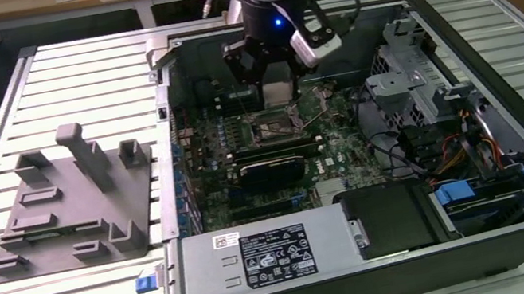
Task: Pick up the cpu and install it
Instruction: 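Pick up the cpu and move it towards the insertion slot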
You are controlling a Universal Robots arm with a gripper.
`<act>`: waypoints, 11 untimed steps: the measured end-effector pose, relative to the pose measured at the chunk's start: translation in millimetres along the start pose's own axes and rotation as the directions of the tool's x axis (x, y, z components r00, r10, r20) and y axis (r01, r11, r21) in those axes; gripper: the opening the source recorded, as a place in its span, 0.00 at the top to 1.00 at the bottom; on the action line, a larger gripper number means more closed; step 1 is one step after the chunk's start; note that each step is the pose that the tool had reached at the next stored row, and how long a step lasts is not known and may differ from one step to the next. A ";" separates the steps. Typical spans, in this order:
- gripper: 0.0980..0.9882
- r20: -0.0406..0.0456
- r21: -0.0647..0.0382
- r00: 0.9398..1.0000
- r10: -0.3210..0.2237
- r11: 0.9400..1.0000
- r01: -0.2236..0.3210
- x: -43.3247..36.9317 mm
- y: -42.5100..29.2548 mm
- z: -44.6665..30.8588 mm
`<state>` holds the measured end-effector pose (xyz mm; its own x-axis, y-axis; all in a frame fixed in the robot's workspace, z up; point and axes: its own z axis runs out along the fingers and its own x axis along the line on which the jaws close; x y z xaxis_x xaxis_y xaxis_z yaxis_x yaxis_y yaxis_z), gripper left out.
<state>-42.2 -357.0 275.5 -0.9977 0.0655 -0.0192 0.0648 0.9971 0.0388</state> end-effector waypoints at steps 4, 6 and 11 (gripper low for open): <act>0.50 0.000 0.000 1.000 -0.008 1.000 0.008 0.1 0.5 4.4; 0.50 0.000 0.000 1.000 -0.010 1.000 0.010 0.3 0.4 7.1; 0.50 -0.001 0.000 1.000 -0.014 1.000 0.014 1.6 0.9 12.1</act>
<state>-43.5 -355.5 263.4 -0.9985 0.0514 -0.0192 0.0506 0.9980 0.0387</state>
